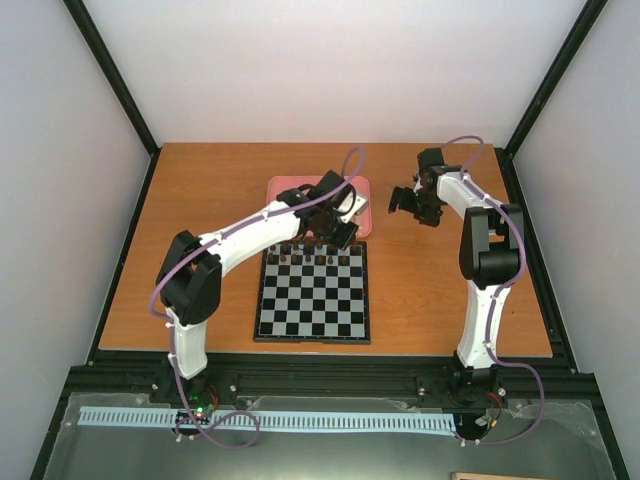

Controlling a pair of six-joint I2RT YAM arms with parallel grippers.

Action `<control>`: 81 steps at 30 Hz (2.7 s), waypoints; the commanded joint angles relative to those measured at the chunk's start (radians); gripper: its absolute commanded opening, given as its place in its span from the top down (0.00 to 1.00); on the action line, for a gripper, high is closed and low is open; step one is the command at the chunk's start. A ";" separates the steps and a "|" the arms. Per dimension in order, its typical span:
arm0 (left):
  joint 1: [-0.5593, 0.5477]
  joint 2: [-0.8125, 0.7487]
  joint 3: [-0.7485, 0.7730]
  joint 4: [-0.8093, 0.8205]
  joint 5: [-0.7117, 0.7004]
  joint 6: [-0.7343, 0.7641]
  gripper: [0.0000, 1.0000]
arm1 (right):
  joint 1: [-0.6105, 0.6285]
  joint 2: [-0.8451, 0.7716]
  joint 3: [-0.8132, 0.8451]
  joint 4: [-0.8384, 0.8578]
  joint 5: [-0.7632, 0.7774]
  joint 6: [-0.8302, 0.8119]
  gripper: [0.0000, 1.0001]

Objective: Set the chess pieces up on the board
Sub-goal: Place the chess piece on the chessboard.

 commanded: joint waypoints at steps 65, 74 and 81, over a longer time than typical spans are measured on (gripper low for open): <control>-0.100 0.194 -0.135 0.311 -0.135 0.049 0.98 | -0.013 -0.045 -0.080 0.067 -0.002 0.000 0.00; -0.100 0.171 -0.164 0.306 -0.117 0.053 0.91 | -0.013 -0.046 -0.082 0.069 -0.006 0.002 0.00; -0.100 0.160 -0.177 0.297 -0.106 0.057 0.84 | -0.013 -0.052 -0.098 0.078 -0.008 0.006 0.00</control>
